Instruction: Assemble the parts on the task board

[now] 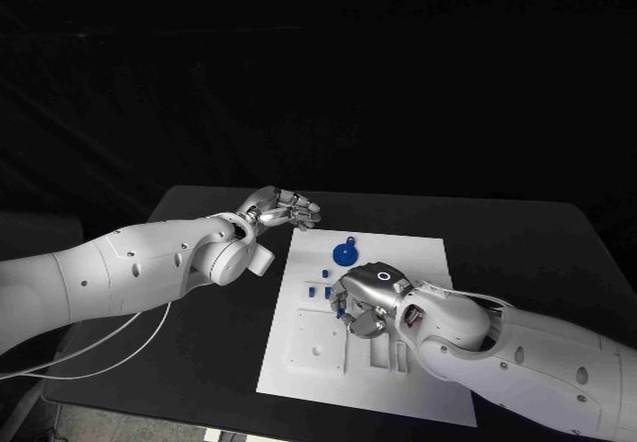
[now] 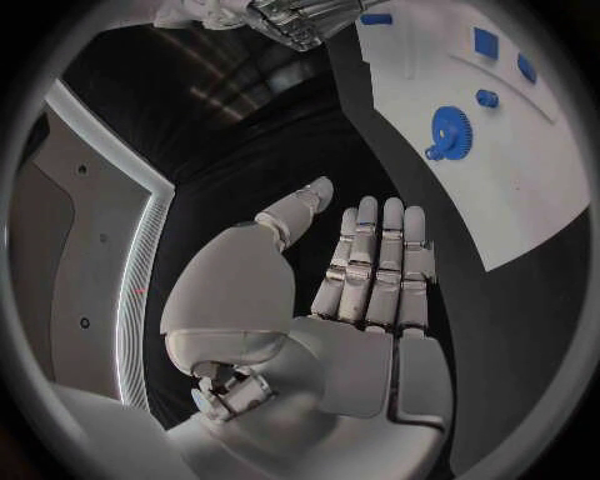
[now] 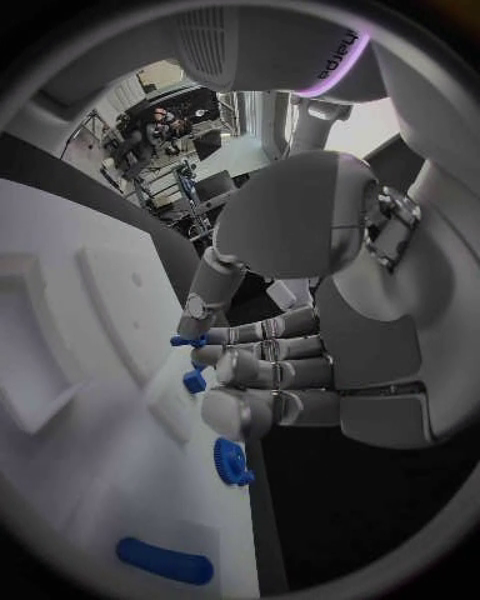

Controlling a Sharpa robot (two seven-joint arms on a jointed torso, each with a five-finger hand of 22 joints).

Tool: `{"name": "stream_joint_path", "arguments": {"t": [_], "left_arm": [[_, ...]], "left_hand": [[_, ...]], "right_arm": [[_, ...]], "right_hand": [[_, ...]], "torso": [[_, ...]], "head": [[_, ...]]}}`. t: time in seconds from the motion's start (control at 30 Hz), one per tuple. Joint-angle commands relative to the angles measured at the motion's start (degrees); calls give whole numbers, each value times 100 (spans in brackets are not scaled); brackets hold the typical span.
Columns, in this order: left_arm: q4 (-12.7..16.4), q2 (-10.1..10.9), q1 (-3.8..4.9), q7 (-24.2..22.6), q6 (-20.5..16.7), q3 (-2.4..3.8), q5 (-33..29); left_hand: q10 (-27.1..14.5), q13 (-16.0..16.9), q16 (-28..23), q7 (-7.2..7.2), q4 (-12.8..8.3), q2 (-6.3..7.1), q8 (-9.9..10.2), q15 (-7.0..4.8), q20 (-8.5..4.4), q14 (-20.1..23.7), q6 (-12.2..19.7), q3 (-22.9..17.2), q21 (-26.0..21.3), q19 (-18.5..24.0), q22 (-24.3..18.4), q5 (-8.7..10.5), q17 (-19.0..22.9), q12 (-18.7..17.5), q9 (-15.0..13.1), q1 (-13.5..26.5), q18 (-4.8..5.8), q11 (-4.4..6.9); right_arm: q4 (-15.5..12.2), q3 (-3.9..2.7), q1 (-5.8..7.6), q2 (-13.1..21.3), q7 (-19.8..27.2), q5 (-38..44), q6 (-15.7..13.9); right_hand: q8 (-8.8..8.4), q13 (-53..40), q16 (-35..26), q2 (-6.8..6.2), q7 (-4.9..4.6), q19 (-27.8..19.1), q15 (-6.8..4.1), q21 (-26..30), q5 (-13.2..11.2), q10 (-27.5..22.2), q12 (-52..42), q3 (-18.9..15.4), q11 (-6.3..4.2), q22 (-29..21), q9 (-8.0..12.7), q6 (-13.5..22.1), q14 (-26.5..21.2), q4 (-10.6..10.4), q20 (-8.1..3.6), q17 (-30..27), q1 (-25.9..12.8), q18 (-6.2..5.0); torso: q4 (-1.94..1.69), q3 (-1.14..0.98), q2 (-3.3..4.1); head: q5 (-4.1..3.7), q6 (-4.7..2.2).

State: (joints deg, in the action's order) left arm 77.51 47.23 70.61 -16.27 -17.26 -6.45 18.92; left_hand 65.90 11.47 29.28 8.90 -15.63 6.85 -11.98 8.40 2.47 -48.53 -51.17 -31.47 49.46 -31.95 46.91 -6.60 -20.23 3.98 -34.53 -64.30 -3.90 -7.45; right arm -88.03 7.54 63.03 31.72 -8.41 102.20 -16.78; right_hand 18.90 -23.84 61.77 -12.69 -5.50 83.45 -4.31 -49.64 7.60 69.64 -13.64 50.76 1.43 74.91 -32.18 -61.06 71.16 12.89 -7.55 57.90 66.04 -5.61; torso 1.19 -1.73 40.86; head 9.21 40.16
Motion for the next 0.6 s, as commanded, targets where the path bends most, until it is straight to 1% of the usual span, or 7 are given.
{"name": "stream_joint_path", "arguments": {"t": [0.03,0.1,0.23,0.33,0.6], "left_arm": [[8,-25,6,-79,-24,5,-45],[7,-32,6,-78,-20,5,-45],[5,-35,6,-77,-12,5,-45],[3,-35,7,-77,6,5,-46],[-1,-34,7,-72,24,5,-50]], "left_hand": [[20,-10,-30,32,-12,-24,-40,7,25,-33,-23,21,-23,-9,10,-25,-6,1,10,38,-52,-28],[20,-11,-31,32,-12,-23,-41,8,25,-33,-23,21,-24,-8,10,-25,-7,1,10,38,-52,-28],[20,-12,-33,31,-12,-21,-41,8,25,-33,-23,21,-24,-8,10,-25,-8,1,10,38,-52,-28],[19,-14,-34,31,-12,-20,-41,8,25,-33,-23,21,-25,-8,10,-25,-8,0,11,38,-52,-28],[18,-18,-41,32,-11,-17,-42,9,25,-32,-21,22,-28,-7,11,-24,-11,0,13,40,-52,-29]], "right_arm": [[20,30,-58,-61,-17,279,25],[31,58,-82,-84,-25,297,42],[46,101,-120,-113,-21,305,63],[76,115,-146,-125,-28,330,82],[117,146,-174,-143,-12,316,181]], "right_hand": [[33,-8,-2,27,-10,-14,-33,-38,30,444,31,2,17,111,-11,-20,-20,47,-43,2,-30,-939],[33,-9,-2,27,-10,-14,-33,-38,29,445,31,2,17,111,-11,-20,-20,49,-44,2,-29,-939],[33,-11,-1,28,-10,-13,-33,-38,29,446,32,2,17,110,-12,-21,-19,50,-44,2,-29,-939],[33,-13,-1,29,-9,-12,-33,-38,30,447,33,2,17,110,-13,-22,-18,52,-45,3,-29,-939],[33,-16,0,32,-9,-10,-33,-39,32,449,35,0,17,109,-15,-23,-16,55,-46,3,-31,-939]], "torso": [[4,-4,3],[4,-4,3],[0,-4,1],[3,0,2],[2,-1,2]], "head": [[90,53],[130,79],[164,107],[199,136],[228,185]]}}
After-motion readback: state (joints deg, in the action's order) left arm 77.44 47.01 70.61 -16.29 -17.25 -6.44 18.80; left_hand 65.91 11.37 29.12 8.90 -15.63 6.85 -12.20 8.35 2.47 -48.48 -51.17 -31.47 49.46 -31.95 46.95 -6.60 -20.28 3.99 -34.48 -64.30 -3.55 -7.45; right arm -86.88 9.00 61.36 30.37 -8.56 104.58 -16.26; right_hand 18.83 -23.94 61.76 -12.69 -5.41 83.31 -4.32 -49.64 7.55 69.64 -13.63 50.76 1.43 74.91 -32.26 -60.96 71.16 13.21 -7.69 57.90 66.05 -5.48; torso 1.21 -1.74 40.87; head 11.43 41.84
